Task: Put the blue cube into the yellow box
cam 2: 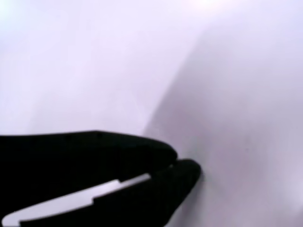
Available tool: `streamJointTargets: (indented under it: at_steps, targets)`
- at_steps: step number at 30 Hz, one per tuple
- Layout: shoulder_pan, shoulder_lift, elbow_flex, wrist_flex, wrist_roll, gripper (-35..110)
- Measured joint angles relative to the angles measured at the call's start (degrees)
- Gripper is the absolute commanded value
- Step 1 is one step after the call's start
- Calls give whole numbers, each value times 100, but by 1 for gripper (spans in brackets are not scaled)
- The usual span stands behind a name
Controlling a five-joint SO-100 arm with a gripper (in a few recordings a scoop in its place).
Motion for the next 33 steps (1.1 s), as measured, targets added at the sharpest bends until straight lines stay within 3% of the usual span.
streamJointTargets:
  at_steps: [11,21,33]
  targets:
    - [2171,-3208,-2355,-1011,-1160,40]
    - [4386,-5177,-3683,-3015,-1846,41]
    - [5933,-6794,-4834,-3604,-2057,55]
